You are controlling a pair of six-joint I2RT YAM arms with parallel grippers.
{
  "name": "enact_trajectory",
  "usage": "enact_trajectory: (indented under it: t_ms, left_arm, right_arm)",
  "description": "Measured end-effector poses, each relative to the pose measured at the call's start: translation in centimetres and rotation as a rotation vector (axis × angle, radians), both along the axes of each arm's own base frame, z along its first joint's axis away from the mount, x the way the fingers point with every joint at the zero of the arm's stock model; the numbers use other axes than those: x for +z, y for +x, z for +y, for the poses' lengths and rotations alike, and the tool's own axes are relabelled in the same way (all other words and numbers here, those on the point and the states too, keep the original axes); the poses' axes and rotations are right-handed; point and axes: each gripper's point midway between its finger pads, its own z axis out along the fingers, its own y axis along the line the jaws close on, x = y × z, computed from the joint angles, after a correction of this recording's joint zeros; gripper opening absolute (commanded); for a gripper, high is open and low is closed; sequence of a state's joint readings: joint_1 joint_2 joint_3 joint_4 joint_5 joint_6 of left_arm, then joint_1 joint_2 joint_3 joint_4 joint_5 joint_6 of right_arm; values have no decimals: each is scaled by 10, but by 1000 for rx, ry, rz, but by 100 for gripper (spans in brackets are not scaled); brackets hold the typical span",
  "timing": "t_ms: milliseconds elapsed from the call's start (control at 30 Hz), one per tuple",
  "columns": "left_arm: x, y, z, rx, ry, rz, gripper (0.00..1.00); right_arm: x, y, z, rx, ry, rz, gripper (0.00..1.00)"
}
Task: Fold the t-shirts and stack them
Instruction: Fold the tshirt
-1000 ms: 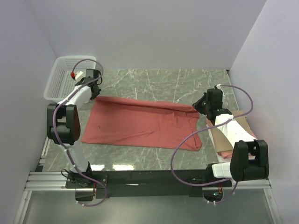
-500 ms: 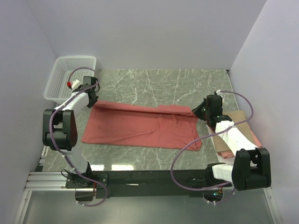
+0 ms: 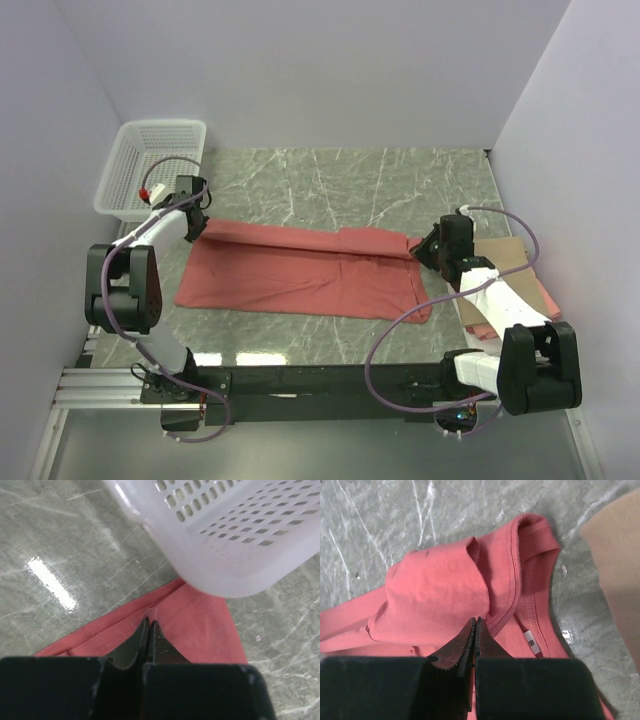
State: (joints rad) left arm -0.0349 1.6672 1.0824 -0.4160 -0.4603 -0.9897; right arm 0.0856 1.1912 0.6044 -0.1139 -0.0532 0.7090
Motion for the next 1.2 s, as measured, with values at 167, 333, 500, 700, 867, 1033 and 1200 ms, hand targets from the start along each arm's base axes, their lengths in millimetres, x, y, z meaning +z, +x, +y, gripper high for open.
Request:
enact_trajectory:
  t_ms: [167,333,500,700,867,1033,1200]
  left_arm:
    - [-8,-11,0,13,-14,-3,1]
    - [-18,-27,0,28,-34,-7,1]
    - [-24,-36,1,41,-43,-14,1]
    - [-22,-38,2,43,-44,-39,1]
    - [-19,-37,2,43,-43,-54,20]
    - [-10,-42,4,57,-49,-93,36]
    - [17,-41,5,60,-54,-178,39]
  right_arm:
    - [-10,-7,3,14,11,21,0]
    - [-22,-16,6,32,26,50,0]
    - [-28,-19,9,44,36,72,0]
    - [-33,-19,12,56,48,83,0]
    - [-33,-18,14,60,60,71,14]
    - [-37,-25,14,68,59,81,43]
    - [-22,-28,13,77,47,45,52]
